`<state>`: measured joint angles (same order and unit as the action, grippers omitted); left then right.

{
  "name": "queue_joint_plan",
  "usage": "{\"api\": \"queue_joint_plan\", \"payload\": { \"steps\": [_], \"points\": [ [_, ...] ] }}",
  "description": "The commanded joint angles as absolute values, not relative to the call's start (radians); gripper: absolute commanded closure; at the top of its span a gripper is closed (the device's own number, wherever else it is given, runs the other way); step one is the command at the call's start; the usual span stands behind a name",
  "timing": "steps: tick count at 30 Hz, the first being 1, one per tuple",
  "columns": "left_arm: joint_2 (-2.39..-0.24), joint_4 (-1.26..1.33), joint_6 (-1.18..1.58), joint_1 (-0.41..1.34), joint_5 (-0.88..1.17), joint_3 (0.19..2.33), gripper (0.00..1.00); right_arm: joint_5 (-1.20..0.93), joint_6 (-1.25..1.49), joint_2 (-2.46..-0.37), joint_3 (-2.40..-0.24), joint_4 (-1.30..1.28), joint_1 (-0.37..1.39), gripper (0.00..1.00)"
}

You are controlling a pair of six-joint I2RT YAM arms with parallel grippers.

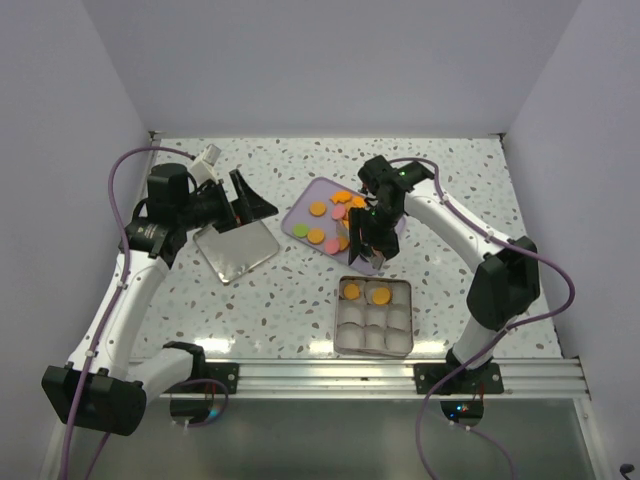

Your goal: Pack the cookies

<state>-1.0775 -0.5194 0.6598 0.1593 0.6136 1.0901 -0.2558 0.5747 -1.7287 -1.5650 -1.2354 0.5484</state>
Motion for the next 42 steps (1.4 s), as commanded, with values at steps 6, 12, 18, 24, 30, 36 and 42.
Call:
{"api": "queue_joint_plan", "payload": {
  "steps": [6,12,18,24,30,36,42],
  "points": [
    [-1.062,-0.522,0.635,0.163,0.63,1.094,0.0,-0.253,0.542,-1.801,-1.578,-1.229,0.546,0.39],
    [-1.068,-0.52,0.634,0.164,0.63,1.094,0.0,-0.239,0.529,-1.861,-1.598,-1.235,0.546,0.39],
    [-1.074,-0.519,0.629,0.164,0.629,1.1,0.0,-0.245,0.523,-1.913,-1.624,-1.233,0.545,0.4],
    [-1.086,-0.517,0.63,0.164,0.632,1.112,0.0,-0.296,0.526,-1.942,-1.675,-1.238,0.546,0.53],
    [-1.091,-0.511,0.63,0.164,0.629,1.117,0.0,-0.359,0.532,-1.942,-1.684,-1.238,0.545,0.76],
    [-1.088,-0.514,0.629,0.164,0.627,1.115,0.0,-0.374,0.545,-1.927,-1.709,-1.244,0.546,0.82],
    [-1.088,-0.518,0.627,0.163,0.627,1.123,0.0,-0.348,0.543,-1.91,-1.824,-1.311,0.545,0.85]
  ]
}}
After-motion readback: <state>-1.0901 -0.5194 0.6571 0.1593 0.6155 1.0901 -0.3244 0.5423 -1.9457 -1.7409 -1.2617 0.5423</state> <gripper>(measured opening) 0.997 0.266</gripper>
